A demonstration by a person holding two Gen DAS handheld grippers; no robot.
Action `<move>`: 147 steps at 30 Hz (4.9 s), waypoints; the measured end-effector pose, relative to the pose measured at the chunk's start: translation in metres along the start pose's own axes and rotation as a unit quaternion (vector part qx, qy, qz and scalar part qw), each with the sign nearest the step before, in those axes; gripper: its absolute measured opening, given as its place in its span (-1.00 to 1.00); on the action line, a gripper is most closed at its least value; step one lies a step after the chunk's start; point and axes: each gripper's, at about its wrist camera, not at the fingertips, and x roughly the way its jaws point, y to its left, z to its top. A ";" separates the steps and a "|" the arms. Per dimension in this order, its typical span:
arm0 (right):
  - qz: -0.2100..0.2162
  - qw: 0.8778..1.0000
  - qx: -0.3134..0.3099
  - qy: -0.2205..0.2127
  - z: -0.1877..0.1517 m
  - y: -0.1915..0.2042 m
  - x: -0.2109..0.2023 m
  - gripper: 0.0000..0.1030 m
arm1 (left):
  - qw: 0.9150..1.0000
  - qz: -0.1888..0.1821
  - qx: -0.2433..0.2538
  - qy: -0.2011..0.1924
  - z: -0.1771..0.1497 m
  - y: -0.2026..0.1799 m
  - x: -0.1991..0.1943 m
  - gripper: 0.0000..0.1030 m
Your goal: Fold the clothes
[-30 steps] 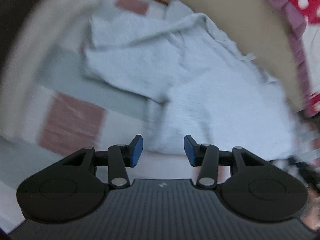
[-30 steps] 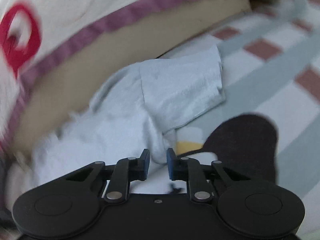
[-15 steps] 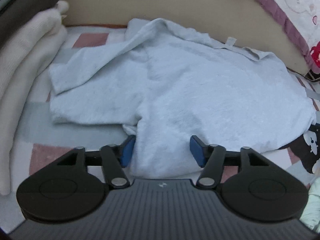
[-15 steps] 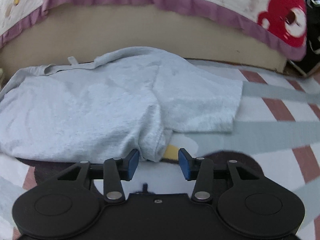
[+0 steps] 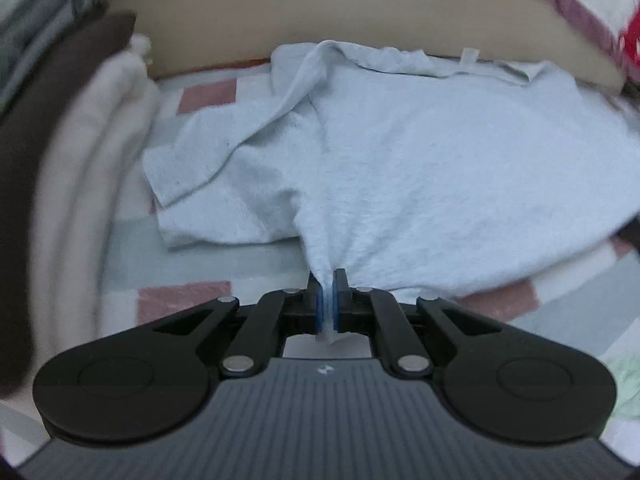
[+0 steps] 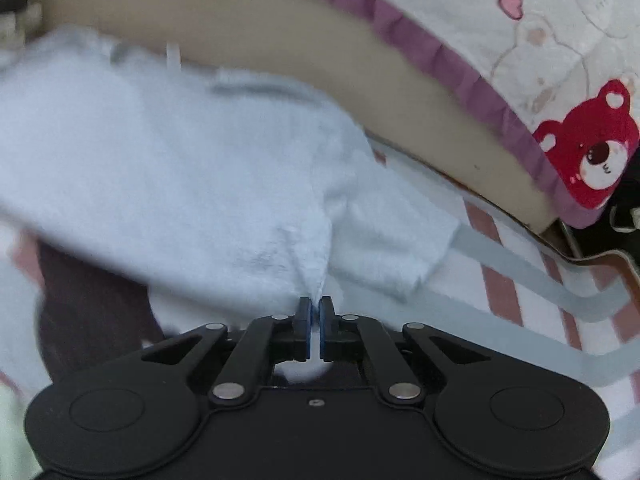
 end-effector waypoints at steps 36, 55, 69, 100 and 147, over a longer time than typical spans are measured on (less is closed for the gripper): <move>0.128 0.838 0.526 -0.077 -0.018 -0.042 0.010 -0.90 | 0.976 0.010 -0.213 -0.041 -0.001 -0.018 0.007 -0.84; 0.062 0.928 0.351 -0.113 0.012 -0.028 -0.014 -0.93 | 0.960 -0.090 -0.266 -0.009 -0.010 0.013 0.027 0.02; 0.083 0.926 0.363 -0.066 0.001 -0.030 0.001 -0.76 | 0.966 -0.027 -0.258 -0.002 -0.008 0.010 0.010 -0.88; 0.158 0.935 0.316 0.042 -0.040 -0.049 -0.038 -0.89 | 0.973 -0.003 -0.230 -0.014 -0.046 -0.008 -0.079 -0.91; 0.066 0.981 0.179 -0.024 -0.002 -0.053 -0.073 -0.35 | 0.984 0.000 -0.177 0.018 -0.027 0.012 -0.101 0.00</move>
